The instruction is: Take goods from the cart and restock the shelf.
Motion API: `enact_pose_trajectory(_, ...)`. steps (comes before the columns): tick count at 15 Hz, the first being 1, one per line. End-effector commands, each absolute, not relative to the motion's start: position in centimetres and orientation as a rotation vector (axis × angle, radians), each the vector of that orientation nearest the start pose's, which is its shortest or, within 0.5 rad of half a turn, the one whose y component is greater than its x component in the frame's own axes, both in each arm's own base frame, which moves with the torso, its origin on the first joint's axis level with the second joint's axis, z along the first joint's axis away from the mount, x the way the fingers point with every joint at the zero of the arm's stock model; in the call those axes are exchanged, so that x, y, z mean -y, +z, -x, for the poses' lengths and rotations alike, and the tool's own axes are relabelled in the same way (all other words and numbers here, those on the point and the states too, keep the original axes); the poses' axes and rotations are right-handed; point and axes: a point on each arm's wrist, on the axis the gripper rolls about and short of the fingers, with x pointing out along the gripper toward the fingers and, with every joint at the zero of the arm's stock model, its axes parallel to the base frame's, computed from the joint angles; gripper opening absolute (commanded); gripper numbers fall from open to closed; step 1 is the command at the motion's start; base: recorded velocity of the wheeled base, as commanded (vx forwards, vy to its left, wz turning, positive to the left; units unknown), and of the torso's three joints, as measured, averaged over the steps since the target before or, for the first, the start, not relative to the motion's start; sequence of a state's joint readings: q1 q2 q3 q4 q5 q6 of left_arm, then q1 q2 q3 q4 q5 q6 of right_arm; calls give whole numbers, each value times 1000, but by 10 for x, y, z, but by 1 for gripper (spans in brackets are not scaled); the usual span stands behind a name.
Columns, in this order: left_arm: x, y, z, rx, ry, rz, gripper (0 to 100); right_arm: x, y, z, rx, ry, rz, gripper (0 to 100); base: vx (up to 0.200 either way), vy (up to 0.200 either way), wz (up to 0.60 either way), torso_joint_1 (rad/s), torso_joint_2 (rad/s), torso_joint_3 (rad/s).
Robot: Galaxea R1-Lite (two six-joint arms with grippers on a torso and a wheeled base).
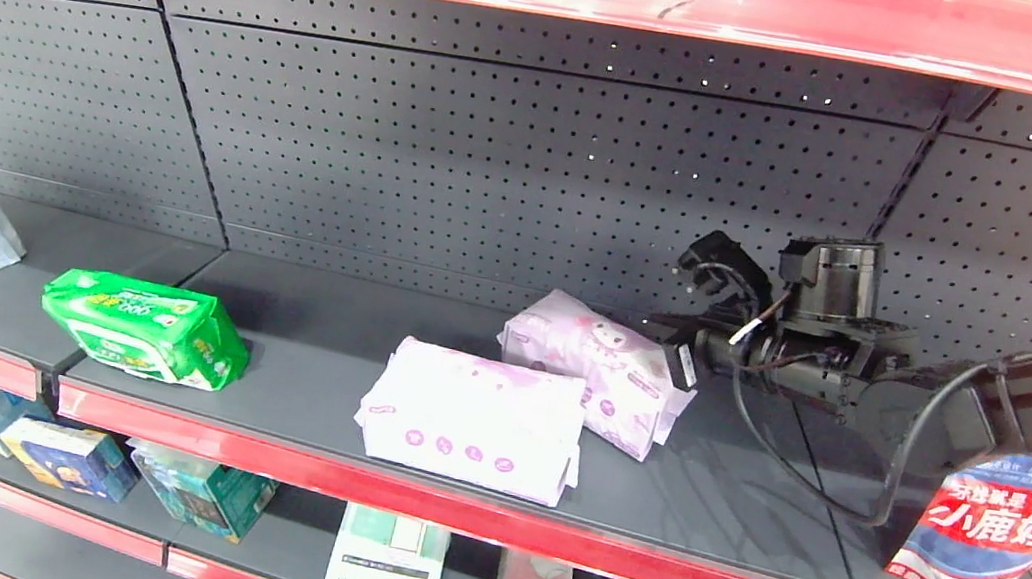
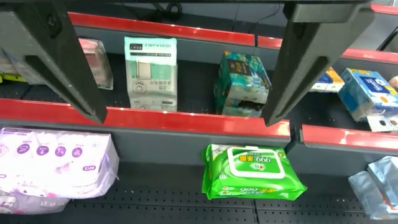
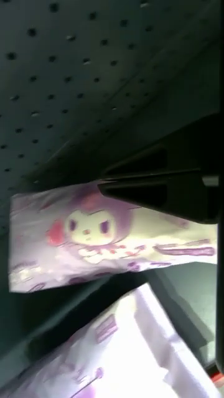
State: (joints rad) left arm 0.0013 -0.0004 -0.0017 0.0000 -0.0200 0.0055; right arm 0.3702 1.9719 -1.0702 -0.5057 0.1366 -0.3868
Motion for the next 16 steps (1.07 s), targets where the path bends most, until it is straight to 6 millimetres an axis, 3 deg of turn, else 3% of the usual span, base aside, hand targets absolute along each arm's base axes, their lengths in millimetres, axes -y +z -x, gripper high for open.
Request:
enact_pose_trajectory(1,0,76,23,3,-18,-6,100,-135,156,-334,-301,552,405,0,0,0,0,0,0,0)
enact_pose_trajectory(3,0,76,23,3,-18,-8,100,-136,148,-321,-352,520,380,0,0,0,0,0,0,0)
enact_pose_trajectory(6,0,76,23,3,-18,-8,100,-133,146,-323,-349,476,382,0,0,0,0,0,0,0)
enact_pose_trajectory(7,0,76,23,3,-18,-8,100,-133,145,-324,-344,461,385,100,0,0,0,0,0,0)
enact_pose_trajectory(16,0,76,23,3,-18,-8,100,-130,127,-313,-426,438,356,100,0,0,0,0,0,0)
